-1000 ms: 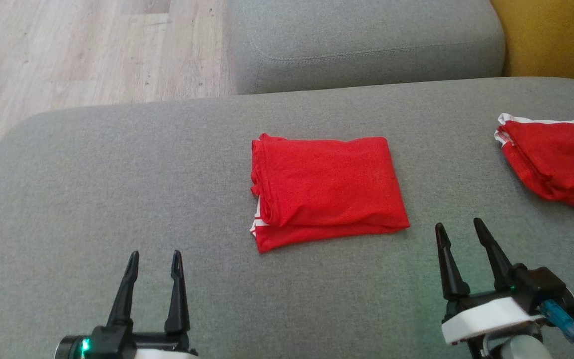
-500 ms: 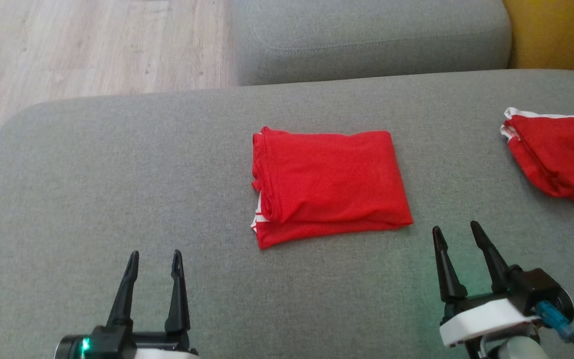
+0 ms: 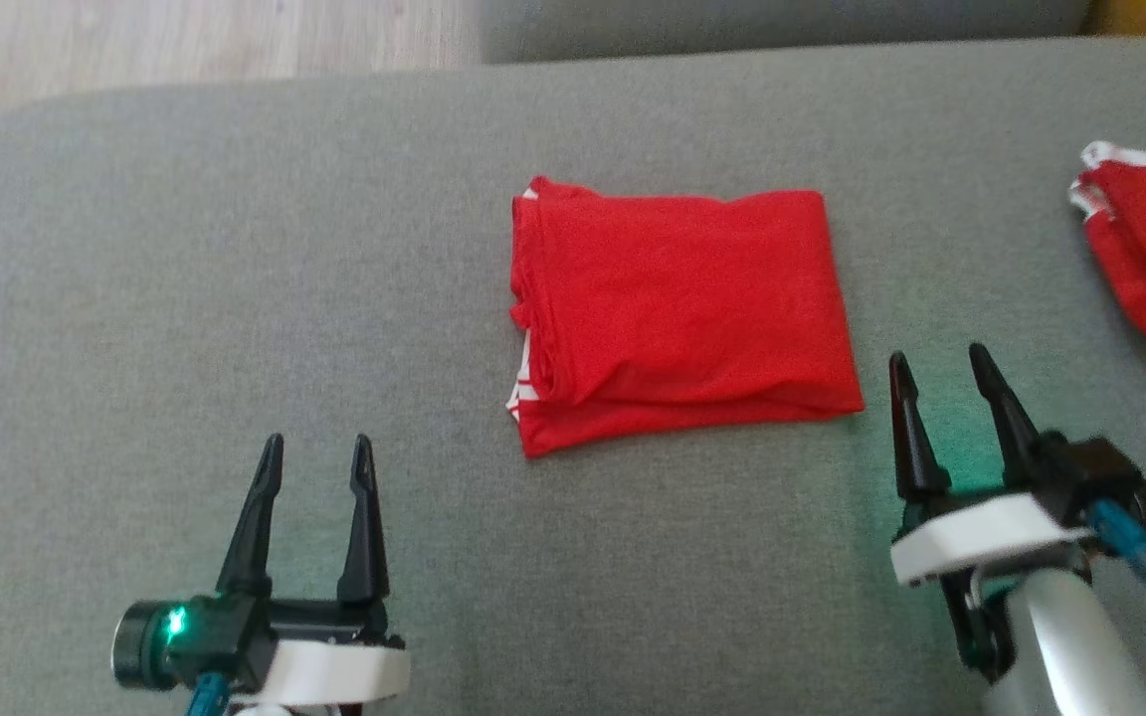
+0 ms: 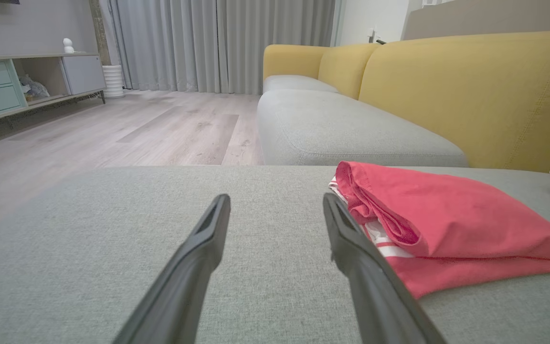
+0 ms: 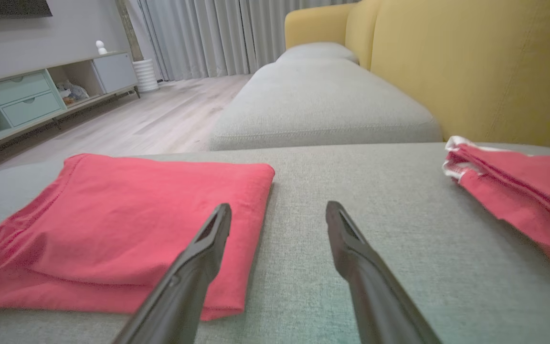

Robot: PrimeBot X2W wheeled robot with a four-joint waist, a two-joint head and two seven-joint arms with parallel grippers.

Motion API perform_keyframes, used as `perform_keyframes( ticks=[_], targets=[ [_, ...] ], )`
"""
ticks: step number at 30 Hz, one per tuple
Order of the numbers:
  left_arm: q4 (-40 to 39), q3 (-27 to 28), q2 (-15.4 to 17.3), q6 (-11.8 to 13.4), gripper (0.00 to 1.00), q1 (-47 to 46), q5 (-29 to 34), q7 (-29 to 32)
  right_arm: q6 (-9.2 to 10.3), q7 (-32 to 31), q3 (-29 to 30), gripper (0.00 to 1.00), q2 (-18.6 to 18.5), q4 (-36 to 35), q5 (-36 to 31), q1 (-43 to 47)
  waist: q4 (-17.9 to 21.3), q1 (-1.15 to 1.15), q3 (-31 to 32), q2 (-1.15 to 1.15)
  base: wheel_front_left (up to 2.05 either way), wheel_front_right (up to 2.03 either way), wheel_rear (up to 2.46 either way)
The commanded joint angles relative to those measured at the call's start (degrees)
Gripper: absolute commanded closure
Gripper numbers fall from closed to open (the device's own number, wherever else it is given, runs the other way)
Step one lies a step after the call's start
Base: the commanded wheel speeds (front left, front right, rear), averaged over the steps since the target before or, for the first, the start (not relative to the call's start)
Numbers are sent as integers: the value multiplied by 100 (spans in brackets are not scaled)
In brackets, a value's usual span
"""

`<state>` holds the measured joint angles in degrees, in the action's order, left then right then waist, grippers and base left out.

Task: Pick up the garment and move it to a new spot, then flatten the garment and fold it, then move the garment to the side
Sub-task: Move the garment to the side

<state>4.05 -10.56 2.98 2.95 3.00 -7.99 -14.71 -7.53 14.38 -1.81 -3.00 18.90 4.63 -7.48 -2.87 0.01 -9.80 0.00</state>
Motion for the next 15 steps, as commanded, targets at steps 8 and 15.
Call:
perform_keyframes(
  ticks=[8,15],
  targets=[
    [-135,-16,-11,3,0,-507,-2,-29,4,62,-144,0,-57,1113,411,-1357,-161,-1,-590,0,0,0,0],
    [-42,-145,-11,2,0,-596,14,-29,4,-113,-498,0,-27,2634,746,-2113,-247,-1,-598,0,0,0,0]
  ],
)
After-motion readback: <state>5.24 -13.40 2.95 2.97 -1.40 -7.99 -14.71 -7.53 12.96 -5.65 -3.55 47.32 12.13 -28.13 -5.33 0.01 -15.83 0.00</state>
